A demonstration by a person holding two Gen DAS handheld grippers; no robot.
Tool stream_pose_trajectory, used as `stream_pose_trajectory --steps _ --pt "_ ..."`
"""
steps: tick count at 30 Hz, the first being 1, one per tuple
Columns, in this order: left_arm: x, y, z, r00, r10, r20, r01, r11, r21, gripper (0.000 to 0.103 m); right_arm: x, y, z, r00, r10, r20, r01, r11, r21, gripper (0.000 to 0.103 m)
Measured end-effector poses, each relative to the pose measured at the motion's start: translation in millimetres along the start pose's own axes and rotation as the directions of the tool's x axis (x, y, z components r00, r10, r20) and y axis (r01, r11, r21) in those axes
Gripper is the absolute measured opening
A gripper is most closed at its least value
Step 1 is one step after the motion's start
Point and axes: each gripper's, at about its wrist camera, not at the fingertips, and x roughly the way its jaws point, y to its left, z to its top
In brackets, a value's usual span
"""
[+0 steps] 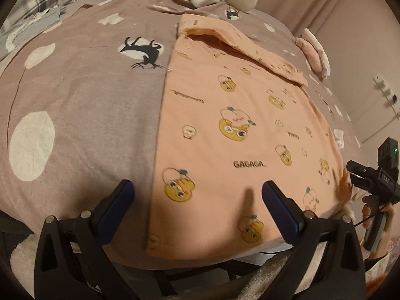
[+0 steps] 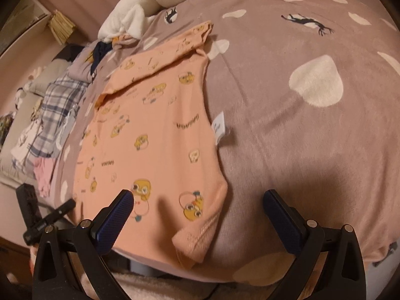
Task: Fold small clothes
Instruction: 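Move both tools to the shirt hem and close them on it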
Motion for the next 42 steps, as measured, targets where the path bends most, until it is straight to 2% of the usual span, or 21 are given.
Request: stream_pose_trajectory --steps 6,10,13,17,26,31,34,39,42 --pt "1 -12 -9 0.999 -0.052 -0.018 0.052 0.998 0.027 0.101 3 14 -14 0.999 -0.037 -0.001 0.037 0.996 -0.085 0.102" --pt "2 -11 -11 0.987 -0.158 -0.030 0.157 0.987 -0.023 0.101 5 20 -18 0.998 -0.059 0.010 0.060 0.993 -0.103 0.103" --pt "0 -8 -11 0.981 -0.195 -0.016 0.194 0.979 -0.065 0.100 6 21 -16 0.999 -0.038 0.009 0.038 0.996 -0.083 0.103" --pt "-4 -5 -10 0.979 -0.198 -0.038 0.195 0.978 -0.068 0.092 7 24 -19 0.999 -0.034 -0.009 0.033 0.993 -0.109 0.103" --pt "-14 11 -24 0.955 -0.286 -0.074 0.271 0.948 -0.165 0.093 -1 14 -24 1.000 0.005 -0.024 -0.006 0.998 -0.065 0.103" --pt "-10 9 -20 0.957 -0.285 -0.053 0.270 0.943 -0.197 0.096 2 18 -23 1.000 -0.019 -0.021 0.017 0.997 -0.073 0.103" --pt "-9 4 -14 0.966 -0.253 -0.048 0.241 0.954 -0.177 0.092 1 21 -23 1.000 -0.021 -0.013 0.020 0.997 -0.071 0.102" --pt "-8 4 -11 0.972 -0.232 -0.045 0.221 0.960 -0.175 0.089 -5 10 -22 0.999 -0.033 -0.010 0.033 0.999 -0.015 0.080" --pt "-9 7 -11 0.980 -0.192 -0.054 0.179 0.966 -0.189 0.075 -9 5 -24 0.999 -0.045 -0.009 0.044 0.999 -0.007 0.069"
